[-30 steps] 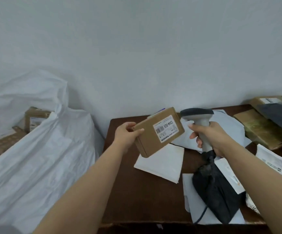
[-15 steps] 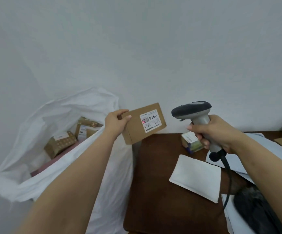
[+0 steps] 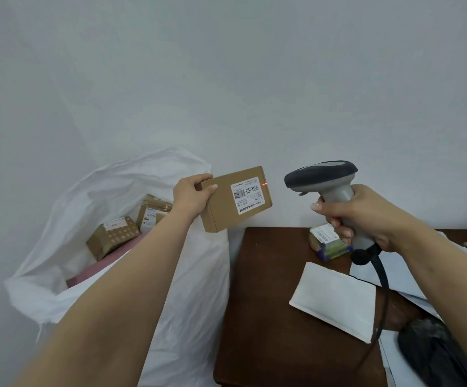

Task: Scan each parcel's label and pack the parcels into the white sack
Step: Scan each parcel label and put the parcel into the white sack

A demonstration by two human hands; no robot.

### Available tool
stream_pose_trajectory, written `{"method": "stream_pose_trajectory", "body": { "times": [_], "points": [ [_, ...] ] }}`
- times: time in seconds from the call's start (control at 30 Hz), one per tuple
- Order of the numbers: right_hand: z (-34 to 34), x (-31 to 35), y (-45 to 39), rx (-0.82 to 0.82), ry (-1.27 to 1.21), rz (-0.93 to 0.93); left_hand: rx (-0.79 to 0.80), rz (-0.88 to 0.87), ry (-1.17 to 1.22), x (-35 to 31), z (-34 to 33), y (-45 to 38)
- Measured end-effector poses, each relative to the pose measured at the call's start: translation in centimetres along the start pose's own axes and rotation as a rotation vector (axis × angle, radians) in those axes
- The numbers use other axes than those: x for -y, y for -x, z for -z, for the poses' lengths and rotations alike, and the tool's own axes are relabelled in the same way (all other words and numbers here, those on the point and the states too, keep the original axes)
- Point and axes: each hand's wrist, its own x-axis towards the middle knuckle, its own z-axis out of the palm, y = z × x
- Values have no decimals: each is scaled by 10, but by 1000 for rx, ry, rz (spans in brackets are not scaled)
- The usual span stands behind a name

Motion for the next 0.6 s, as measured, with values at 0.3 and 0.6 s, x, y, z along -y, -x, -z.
{"method": "stream_pose_trajectory", "body": {
  "times": [0.3, 0.6],
  "points": [
    [-10, 10, -4, 24, -98, -3, -31, 31, 71, 5, 26, 1],
    [-56, 2, -30, 67, -220, -42, -596, 16, 135, 45, 143, 5]
  ]
}}
